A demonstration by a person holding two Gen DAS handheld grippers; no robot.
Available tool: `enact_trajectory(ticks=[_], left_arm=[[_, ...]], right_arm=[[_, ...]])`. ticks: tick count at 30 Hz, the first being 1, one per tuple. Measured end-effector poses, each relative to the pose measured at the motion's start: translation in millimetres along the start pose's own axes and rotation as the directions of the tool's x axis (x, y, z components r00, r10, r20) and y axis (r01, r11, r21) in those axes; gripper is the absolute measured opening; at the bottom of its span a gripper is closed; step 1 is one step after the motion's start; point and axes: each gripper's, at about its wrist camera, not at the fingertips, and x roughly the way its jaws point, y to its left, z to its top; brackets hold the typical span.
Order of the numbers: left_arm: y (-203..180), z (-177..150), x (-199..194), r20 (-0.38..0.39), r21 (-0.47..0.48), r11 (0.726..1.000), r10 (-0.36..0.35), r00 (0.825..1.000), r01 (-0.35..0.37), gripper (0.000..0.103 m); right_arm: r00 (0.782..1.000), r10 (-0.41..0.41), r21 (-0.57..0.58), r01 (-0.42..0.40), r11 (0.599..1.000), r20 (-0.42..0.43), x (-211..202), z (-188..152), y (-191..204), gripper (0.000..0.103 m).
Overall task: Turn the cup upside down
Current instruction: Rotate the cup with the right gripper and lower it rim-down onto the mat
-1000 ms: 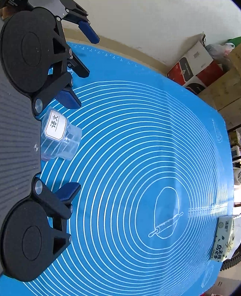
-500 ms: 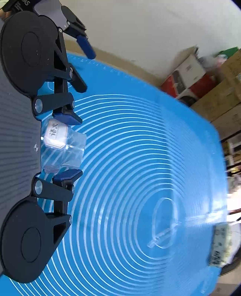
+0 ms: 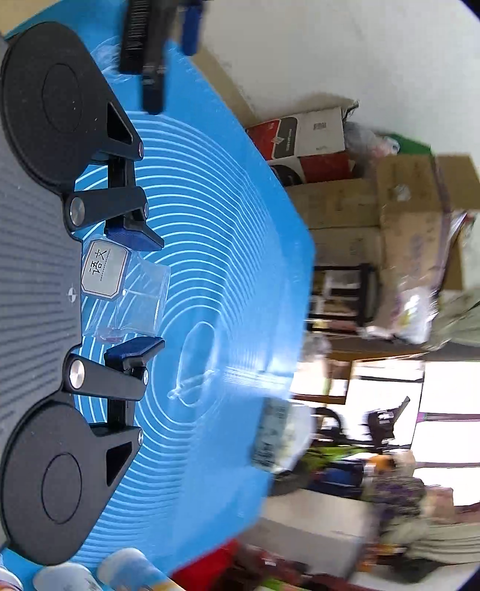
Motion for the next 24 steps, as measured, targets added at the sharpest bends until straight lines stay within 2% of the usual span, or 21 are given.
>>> enact_trajectory(ticks=[8,17,18,19,21,23,24], left_arm=[[-8,-8,-7,0.016,0.001,1.000,-0.012,1.000,0.012,0.093],[-28,-24,-17,0.028,0.038,0.999,-0.037,0.999,0.035,0.093],[-31,-25,-18,0.031,0.041,0.998,-0.040,0.999,0.039,0.093],[-32,-26,-20,0.035,0.043,0.998,-0.044,0.998,0.042,0.093],[-36,-28,-25,0.048,0.046,0.998,-0.049,0.998,0.046,0.093],[-39,-30,-31,0.061,0.049,0.998,-0.053,0.997,0.050,0.093],[-41,-31,-35,0.066,0.053,0.997,-0.055,0.996,0.051,0.093]], right_arm=[[0.999,-0.004,-0.061,0.007,0.998,0.050,-22,-37,4,0.048],[1.000,0.012,-0.022,-0.011,1.000,0.019,-34,-55,1,0.046],[1.000,0.011,-0.022,-0.010,1.000,0.018,-35,-56,1,0.055],[1.000,0.010,-0.024,-0.010,1.000,0.023,-37,-56,1,0.056],[0.999,0.008,-0.024,-0.007,1.000,0.041,-45,-56,0,0.070],[0.998,0.007,-0.016,-0.006,1.000,0.057,-56,-56,-1,0.079],[0.998,0.007,-0.008,-0.006,1.000,0.057,-63,-56,-3,0.079]])
